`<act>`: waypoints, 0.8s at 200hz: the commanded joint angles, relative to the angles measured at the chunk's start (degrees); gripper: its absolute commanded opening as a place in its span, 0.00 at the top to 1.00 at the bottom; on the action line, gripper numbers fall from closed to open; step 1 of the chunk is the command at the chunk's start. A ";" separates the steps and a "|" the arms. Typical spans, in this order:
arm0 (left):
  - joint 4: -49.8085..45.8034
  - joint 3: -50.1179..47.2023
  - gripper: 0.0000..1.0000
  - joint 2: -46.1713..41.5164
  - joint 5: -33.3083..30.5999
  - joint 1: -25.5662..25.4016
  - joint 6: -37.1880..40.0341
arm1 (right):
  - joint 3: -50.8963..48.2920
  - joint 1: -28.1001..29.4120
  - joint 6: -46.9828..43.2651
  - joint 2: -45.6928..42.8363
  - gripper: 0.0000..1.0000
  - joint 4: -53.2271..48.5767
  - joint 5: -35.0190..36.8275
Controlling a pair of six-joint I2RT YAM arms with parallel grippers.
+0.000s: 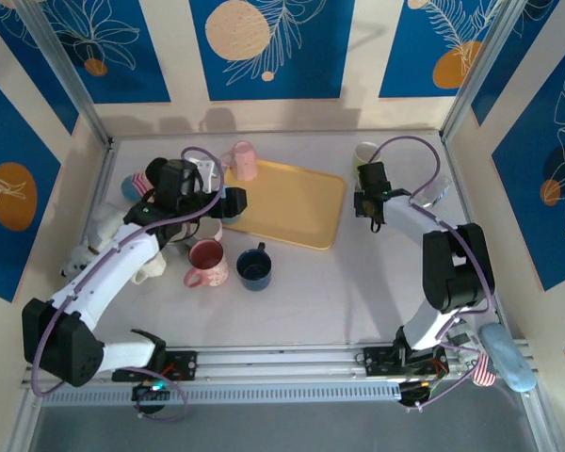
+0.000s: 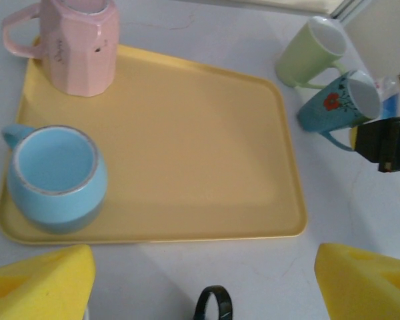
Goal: Turn the mug right side up
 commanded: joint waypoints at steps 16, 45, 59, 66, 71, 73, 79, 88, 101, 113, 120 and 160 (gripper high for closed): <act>-7.47 3.77 0.15 2.26 -7.34 0.42 1.82 | 1.54 0.72 -0.54 2.11 0.88 3.74 4.15; -9.11 5.19 0.15 4.01 -8.73 0.43 1.29 | 2.76 0.51 -0.37 3.10 0.71 1.90 3.21; -9.16 5.87 0.14 4.76 -8.85 0.43 1.11 | 3.32 0.53 0.36 3.14 0.65 0.46 3.17; -9.07 6.29 0.14 5.14 -9.01 0.45 1.01 | 3.32 0.50 0.71 2.97 0.63 0.01 3.09; -8.99 6.60 0.14 5.47 -9.20 0.44 1.01 | 3.25 0.56 1.03 2.59 0.61 -0.33 2.88; -8.90 6.71 0.14 5.58 -9.21 0.43 1.01 | 3.24 0.50 1.19 2.37 0.60 -0.50 2.77; -8.72 7.08 0.14 5.93 -9.35 0.42 1.17 | 3.15 0.57 1.77 1.67 0.58 -1.09 2.61; -8.38 7.78 0.14 6.51 -9.61 0.57 1.52 | 2.99 0.64 2.60 0.05 0.54 -2.26 2.11; -7.55 8.98 0.13 7.39 -9.60 1.01 2.61 | 2.28 0.59 3.51 -3.41 0.49 -3.40 -0.20; -7.25 10.66 0.13 8.70 -9.22 1.64 4.20 | 1.45 0.59 3.86 -7.20 0.47 -4.29 -3.26; -7.18 11.88 0.12 9.70 -8.89 2.18 5.10 | 1.22 0.49 3.88 -9.35 0.47 -5.09 -5.36; -6.77 18.86 0.13 17.48 -2.69 6.56 7.68 | 3.69 -1.77 4.41 -15.50 0.45 -11.35 -19.25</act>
